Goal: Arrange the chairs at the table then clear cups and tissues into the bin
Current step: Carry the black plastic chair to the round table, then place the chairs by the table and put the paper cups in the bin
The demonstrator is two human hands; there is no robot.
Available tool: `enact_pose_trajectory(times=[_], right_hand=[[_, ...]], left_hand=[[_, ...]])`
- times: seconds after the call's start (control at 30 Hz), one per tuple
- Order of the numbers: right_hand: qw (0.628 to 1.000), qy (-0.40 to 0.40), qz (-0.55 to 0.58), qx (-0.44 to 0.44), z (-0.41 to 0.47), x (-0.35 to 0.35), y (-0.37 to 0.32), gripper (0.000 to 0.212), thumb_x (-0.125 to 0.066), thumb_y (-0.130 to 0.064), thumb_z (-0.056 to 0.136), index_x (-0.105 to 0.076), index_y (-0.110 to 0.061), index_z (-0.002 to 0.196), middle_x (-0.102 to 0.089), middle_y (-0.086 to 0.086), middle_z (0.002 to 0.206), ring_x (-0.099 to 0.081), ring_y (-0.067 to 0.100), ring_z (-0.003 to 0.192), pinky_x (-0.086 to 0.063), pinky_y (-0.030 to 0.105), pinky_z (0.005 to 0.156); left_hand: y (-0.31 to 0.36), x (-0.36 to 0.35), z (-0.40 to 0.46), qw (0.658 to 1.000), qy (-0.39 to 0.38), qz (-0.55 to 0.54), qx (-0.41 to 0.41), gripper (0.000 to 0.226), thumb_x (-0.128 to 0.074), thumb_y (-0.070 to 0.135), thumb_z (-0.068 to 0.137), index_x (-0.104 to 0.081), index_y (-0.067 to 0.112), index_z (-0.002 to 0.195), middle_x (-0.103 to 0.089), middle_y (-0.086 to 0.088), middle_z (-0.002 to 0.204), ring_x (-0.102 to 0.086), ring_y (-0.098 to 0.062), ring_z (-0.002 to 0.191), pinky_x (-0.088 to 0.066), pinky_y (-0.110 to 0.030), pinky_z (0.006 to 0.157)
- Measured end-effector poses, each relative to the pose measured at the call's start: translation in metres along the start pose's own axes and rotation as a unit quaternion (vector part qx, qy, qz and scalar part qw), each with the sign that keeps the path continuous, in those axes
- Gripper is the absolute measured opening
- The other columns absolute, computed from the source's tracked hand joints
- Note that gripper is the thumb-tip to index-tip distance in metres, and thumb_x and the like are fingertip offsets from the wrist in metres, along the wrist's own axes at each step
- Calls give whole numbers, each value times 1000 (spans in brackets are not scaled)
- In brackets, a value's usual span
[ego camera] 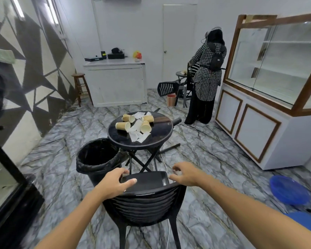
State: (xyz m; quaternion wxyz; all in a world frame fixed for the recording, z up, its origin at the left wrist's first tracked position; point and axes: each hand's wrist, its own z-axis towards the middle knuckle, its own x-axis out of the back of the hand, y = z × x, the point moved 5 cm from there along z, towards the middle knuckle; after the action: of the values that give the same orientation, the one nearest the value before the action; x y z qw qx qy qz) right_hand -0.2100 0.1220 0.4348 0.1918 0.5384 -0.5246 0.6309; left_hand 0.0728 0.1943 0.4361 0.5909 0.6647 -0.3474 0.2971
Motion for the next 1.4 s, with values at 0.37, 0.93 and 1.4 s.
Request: enact_pose_trajectory(times=[0.37, 0.93, 1.4], right_hand=[[998, 39, -35, -40, 17, 74, 24, 50, -57, -51, 90, -61, -11, 120, -63, 5, 119, -59, 20, 107, -47, 30, 88], [991, 79, -52, -96, 74, 156, 131, 53, -55, -57, 91, -58, -12, 121, -61, 6, 120, -58, 22, 106, -49, 32, 90], [994, 75, -59, -45, 185, 241, 275, 51, -55, -53, 91, -59, -11, 120, -61, 5, 115, -56, 19, 99, -49, 33, 86]], left_hand=[[68, 29, 85, 996, -43, 26, -74, 64, -64, 61, 85, -56, 23, 135, -59, 7, 133, -54, -10, 117, -43, -23, 94], [172, -2, 232, 980, -87, 79, -163, 57, -65, 58, 85, -58, 24, 129, -62, 10, 121, -57, -7, 109, -47, -24, 96], [264, -44, 398, 984, -50, 92, -145, 48, -67, 54, 85, -62, 22, 121, -61, 12, 110, -57, -7, 98, -43, -20, 85]])
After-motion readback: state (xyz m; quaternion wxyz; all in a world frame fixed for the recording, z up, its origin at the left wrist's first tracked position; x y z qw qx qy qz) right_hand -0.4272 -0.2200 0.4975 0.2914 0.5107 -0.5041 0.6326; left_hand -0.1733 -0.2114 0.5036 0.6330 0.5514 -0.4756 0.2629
